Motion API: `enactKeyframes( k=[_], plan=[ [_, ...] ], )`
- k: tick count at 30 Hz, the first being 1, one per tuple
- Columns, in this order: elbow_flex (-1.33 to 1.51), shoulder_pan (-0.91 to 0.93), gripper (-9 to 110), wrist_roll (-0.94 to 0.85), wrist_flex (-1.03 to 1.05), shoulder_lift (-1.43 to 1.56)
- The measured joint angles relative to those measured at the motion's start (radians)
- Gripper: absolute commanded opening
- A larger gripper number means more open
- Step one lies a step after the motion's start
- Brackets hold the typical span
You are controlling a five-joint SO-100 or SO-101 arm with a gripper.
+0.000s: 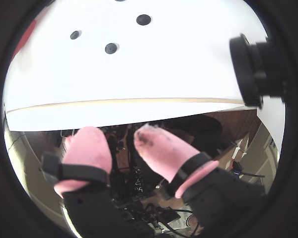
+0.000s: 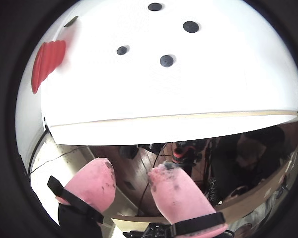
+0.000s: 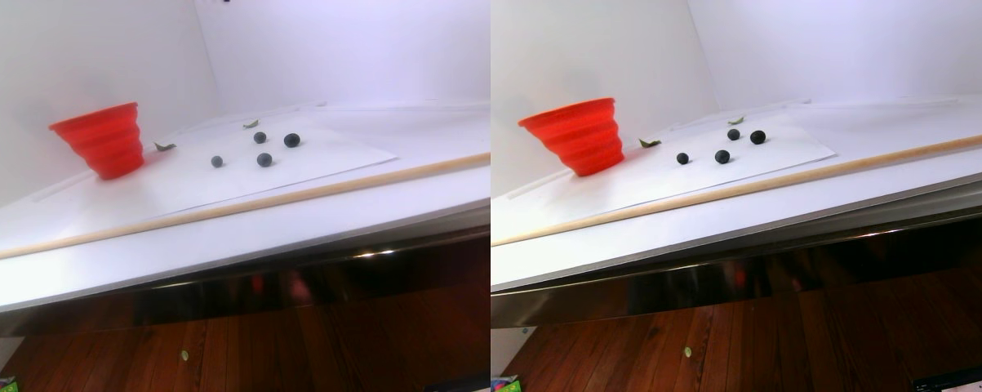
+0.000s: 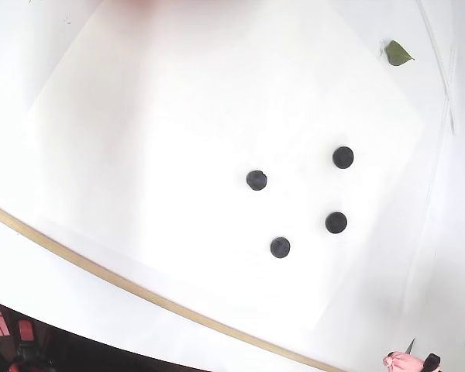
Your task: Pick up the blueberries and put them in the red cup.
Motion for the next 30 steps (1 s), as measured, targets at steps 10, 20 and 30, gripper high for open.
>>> enactKeyframes(
  k=[10,20,30],
  plan=[
    [0.034,0.018,16,-0.086,-0.109,-0.055],
    [0.095,0.034,16,-0.144,-0.21,-0.091],
    [0.192,0.034,16,-0.241,-0.318,-0.091]
  ],
)
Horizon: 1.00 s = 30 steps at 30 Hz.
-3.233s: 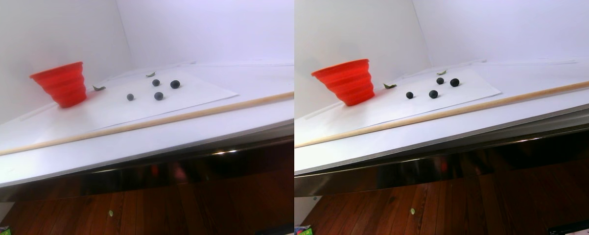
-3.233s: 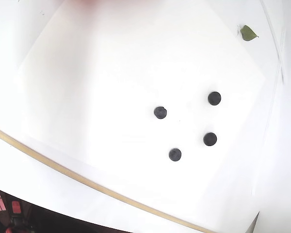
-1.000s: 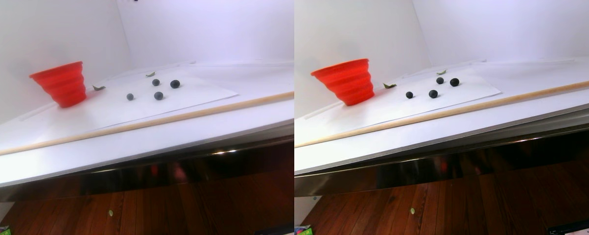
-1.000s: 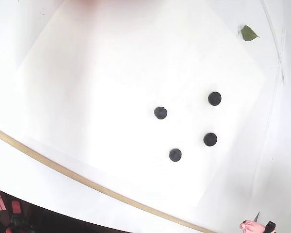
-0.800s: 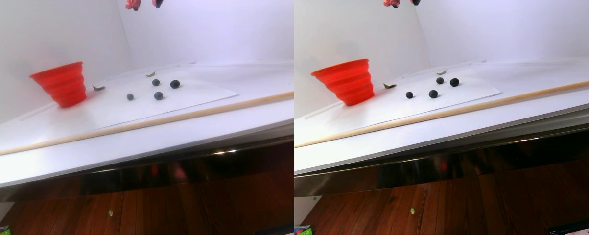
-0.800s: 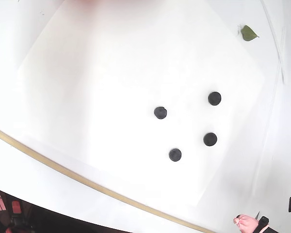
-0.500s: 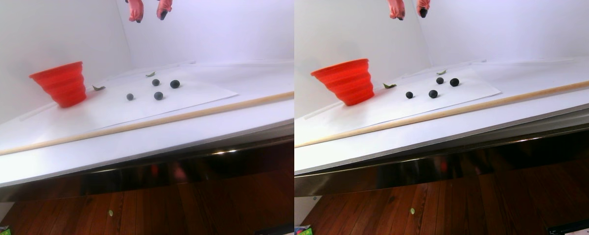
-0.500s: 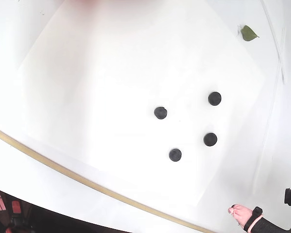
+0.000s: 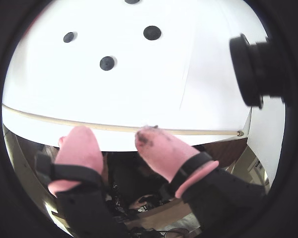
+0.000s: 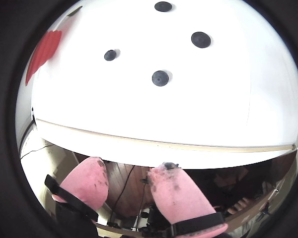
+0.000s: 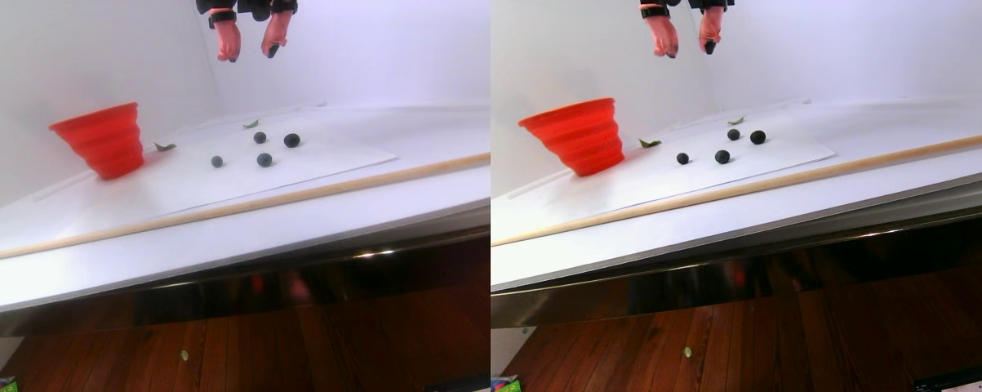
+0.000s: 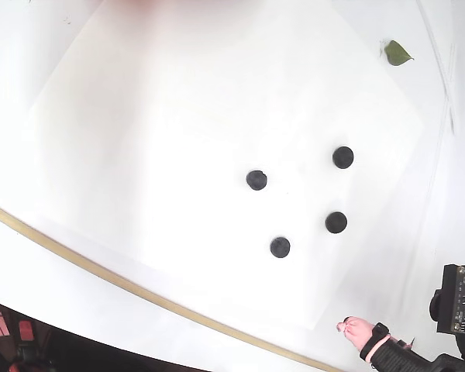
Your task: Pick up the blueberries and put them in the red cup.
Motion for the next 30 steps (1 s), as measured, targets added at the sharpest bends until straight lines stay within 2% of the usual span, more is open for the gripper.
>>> enactKeyframes(
  k=[30],
  plan=[
    [0.198,-0.009,16,-0.175,-0.325,0.009]
  ],
)
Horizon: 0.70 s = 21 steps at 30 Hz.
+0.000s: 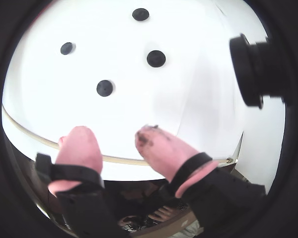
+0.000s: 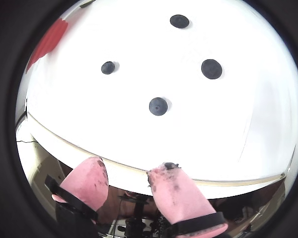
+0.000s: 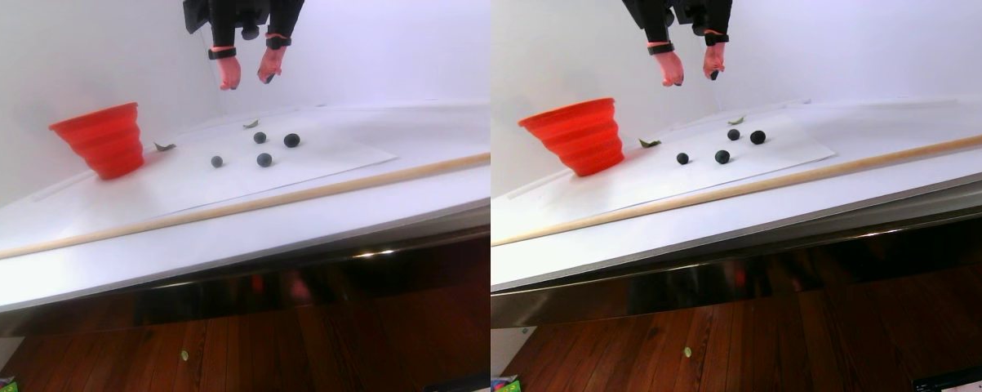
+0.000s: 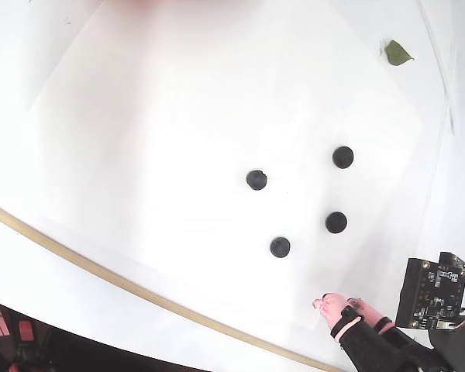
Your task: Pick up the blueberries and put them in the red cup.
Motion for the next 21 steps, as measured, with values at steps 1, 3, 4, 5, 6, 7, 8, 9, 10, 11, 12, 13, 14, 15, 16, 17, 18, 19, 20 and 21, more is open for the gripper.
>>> enactKeyframes(
  k=[1,3,4,5,6,7,8,9,10,11,12,13,14,15,16,17,18,19,20,21],
  plan=[
    [0.006,0.0,16,-0.006,-0.009,0.0],
    [0.02,0.0,16,-0.017,-0.026,0.0],
    [0.025,0.0,16,-0.02,-0.034,0.0],
    [0.028,0.0,16,-0.025,-0.041,0.0],
    [0.031,0.0,16,-0.029,-0.051,0.0],
    [0.035,0.0,16,-0.034,-0.061,0.0],
    [0.038,0.0,16,-0.038,-0.072,0.0],
    [0.041,0.0,16,-0.043,-0.081,-0.003],
    [0.046,0.0,16,-0.048,-0.091,-0.009],
    [0.046,0.0,16,-0.051,-0.098,-0.018],
    [0.046,0.0,16,-0.054,-0.106,-0.028],
    [0.046,0.0,16,-0.057,-0.115,-0.037],
    [0.046,0.0,16,-0.061,-0.124,-0.046],
    [0.046,0.0,16,-0.063,-0.132,-0.054],
    [0.046,0.0,16,-0.064,-0.138,-0.058],
    [0.046,0.0,16,-0.064,-0.149,-0.069],
    [0.046,0.0,16,-0.064,-0.163,-0.083],
    [0.046,0.0,16,-0.064,-0.173,-0.097],
    [0.046,0.0,16,-0.064,-0.184,-0.106],
    [0.046,0.0,16,-0.064,-0.195,-0.114]
  ],
)
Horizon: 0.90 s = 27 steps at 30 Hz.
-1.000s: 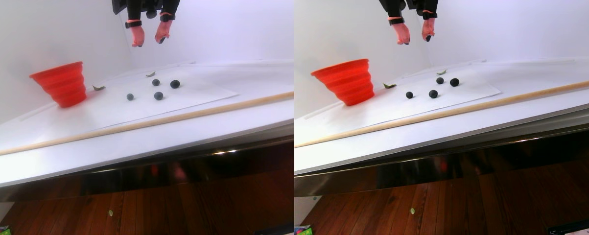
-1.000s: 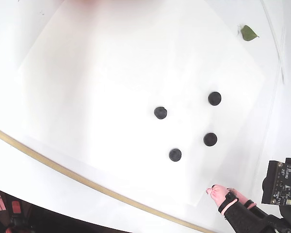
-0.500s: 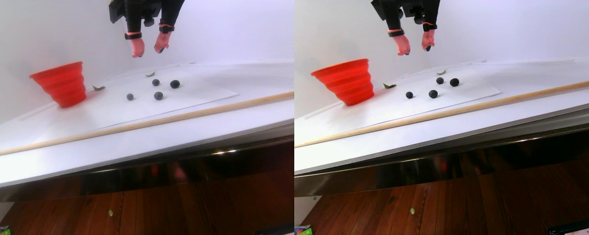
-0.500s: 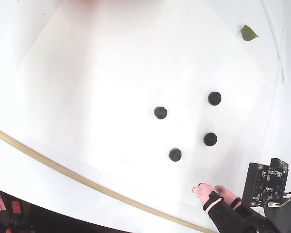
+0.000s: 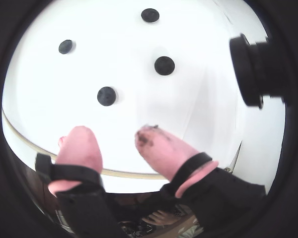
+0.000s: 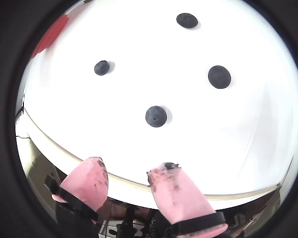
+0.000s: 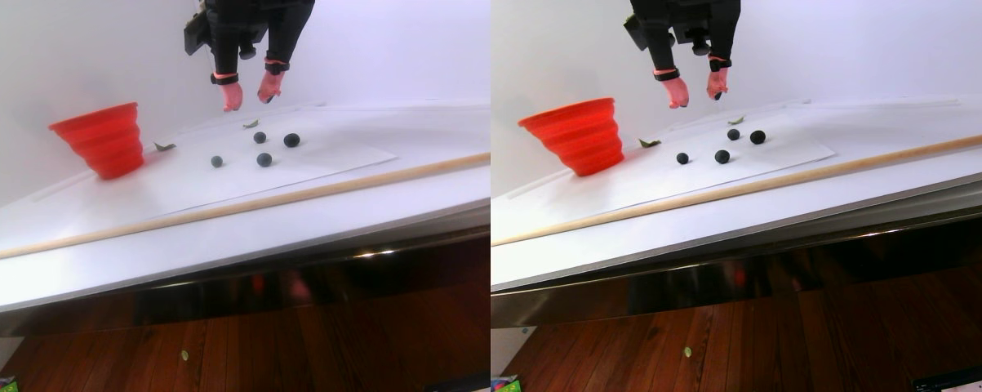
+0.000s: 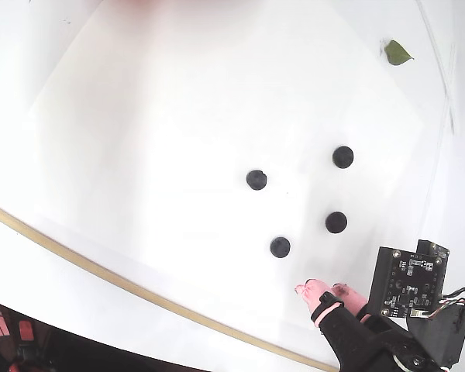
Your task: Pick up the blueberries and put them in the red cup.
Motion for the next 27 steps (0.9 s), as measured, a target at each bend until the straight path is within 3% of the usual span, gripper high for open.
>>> enactKeyframes(
  k=[27],
  plan=[
    [-0.012,0.026,16,-0.058,-0.229,-0.298]
  ],
)
